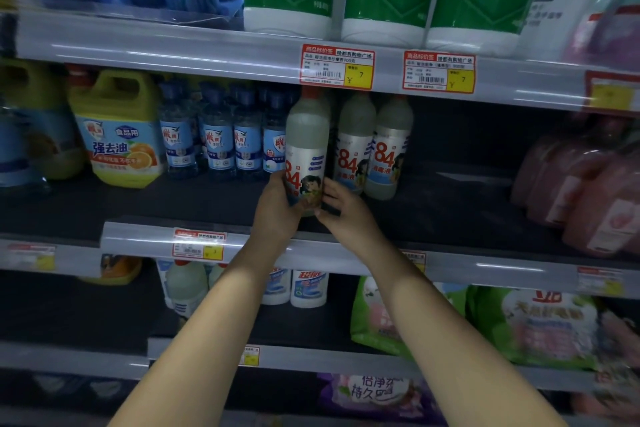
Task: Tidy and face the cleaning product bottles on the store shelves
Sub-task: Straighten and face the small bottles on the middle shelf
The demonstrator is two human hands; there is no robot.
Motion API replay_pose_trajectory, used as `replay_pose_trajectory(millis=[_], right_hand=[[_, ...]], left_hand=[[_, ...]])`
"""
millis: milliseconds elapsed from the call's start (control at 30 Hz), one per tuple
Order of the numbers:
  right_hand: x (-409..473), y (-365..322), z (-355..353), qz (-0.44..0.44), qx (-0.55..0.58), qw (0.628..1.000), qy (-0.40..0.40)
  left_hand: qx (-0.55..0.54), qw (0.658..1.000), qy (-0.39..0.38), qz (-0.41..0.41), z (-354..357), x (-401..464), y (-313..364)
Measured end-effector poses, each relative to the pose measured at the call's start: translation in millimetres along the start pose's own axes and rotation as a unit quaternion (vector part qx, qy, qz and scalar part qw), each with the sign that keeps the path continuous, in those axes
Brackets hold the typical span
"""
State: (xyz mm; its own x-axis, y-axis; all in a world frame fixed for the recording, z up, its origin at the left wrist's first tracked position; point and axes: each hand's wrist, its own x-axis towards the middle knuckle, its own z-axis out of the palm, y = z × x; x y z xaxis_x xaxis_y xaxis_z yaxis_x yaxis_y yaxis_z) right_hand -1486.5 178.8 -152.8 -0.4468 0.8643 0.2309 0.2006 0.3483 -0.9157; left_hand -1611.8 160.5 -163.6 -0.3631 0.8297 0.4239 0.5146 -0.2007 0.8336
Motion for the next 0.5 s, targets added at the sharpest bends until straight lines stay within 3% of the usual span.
replay_pose_trajectory(millis=[333,500], right_hand=[[-0.7,-0.1,3.8,-0.016,-0.063,0.998,0.014],[-21.2,0.0,20.5,-0.117,-0.188,0.967,0.126]], left_hand=[[0.011,1.000,0.007,0.019,0.3,-1.8,0.9],[0.015,0.995,0.036,0.092,-6.2,-17.4,4.7]])
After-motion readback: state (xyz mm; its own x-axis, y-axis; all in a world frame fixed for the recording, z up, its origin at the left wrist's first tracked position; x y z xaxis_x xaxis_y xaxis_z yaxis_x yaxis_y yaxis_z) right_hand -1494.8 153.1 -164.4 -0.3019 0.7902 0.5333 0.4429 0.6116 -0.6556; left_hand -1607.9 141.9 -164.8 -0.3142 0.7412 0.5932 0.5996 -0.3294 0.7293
